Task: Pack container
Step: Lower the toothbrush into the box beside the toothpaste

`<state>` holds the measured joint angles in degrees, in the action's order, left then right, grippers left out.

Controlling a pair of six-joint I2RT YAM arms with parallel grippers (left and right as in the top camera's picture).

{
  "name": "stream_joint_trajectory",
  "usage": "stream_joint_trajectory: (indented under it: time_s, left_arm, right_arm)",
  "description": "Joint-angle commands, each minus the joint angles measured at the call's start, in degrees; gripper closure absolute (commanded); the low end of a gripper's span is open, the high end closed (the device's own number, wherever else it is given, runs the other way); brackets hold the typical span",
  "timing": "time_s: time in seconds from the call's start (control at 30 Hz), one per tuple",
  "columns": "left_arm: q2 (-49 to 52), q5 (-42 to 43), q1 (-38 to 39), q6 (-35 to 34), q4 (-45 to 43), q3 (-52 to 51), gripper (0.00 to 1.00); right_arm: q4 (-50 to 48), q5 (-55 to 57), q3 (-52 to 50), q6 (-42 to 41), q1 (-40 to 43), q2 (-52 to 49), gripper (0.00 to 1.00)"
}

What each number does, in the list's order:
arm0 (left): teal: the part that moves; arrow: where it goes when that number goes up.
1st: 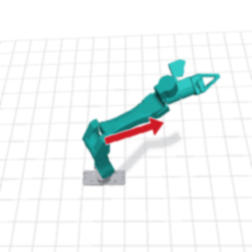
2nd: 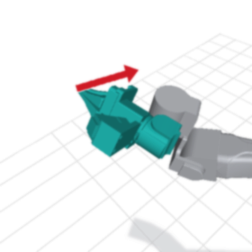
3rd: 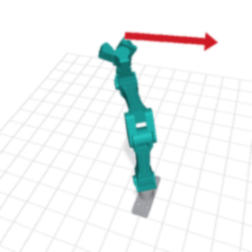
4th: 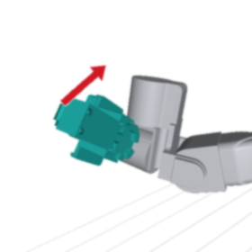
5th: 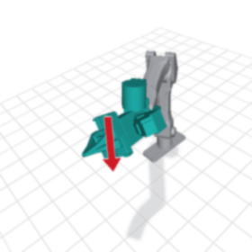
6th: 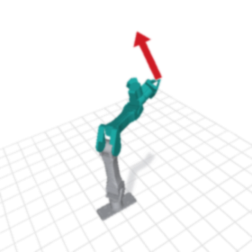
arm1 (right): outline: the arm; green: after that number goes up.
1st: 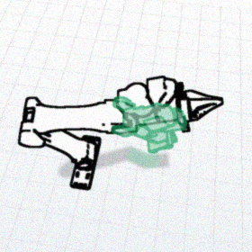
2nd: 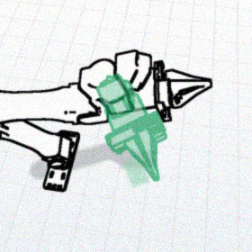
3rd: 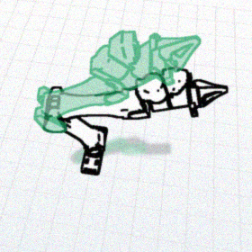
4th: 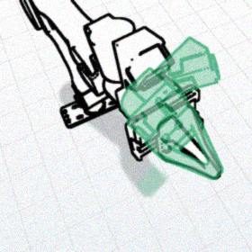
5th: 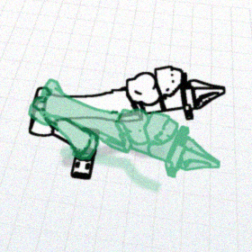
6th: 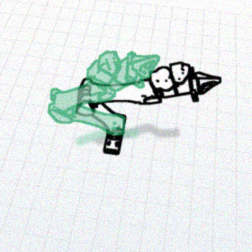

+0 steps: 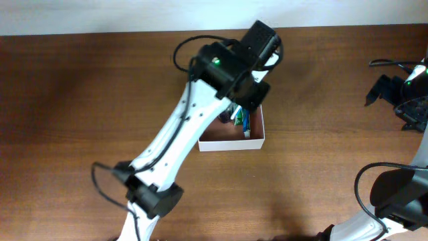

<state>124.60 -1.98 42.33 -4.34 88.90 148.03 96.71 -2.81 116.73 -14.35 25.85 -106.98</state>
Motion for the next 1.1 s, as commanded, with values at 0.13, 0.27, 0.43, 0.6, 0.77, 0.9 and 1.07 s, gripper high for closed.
stream_joint_trajectory:
  time_s: [0.13, 0.27, 0.43, 0.6, 0.77, 0.9, 1.07]
  left_arm:
    - [8.1, -0.4, -0.1, 2.7, -0.6, -0.2, 0.92]
    - [11.2, -0.6, -0.1, 2.7, -0.3, -0.2, 0.92]
    - [13.6, -1.0, -0.1, 2.7, 0.5, -0.2, 0.93]
    - [14.8, -3.9, -0.4, 2.7, 3.1, -0.2, 0.93]
    - [15.0, -3.9, -1.3, 4.3, 4.4, -0.2, 0.93]
    - [15.0, -3.9, -1.8, 7.0, 4.8, -0.2, 0.93]
    - [15.0, -3.8, -2.1, 11.1, 5.1, -0.2, 0.93]
  right_arm:
    - [0.0, 0.3, -0.2, 0.4, 0.0, 0.8, 0.01]
    - [0.0, 0.3, -0.2, 0.4, 0.0, 0.8, 0.01]
    - [0.0, 0.3, -0.2, 0.4, 0.0, 0.8, 0.01]
    - [0.0, 0.3, -0.2, 0.4, 0.0, 0.8, 0.01]
    - [0.0, 0.3, -0.2, 0.4, 0.0, 0.8, 0.01]
    - [0.0, 0.3, -0.2, 0.4, 0.0, 0.8, 0.01]
    - [0.0, 0.3, -0.2, 0.4, 0.0, 0.8, 0.01]
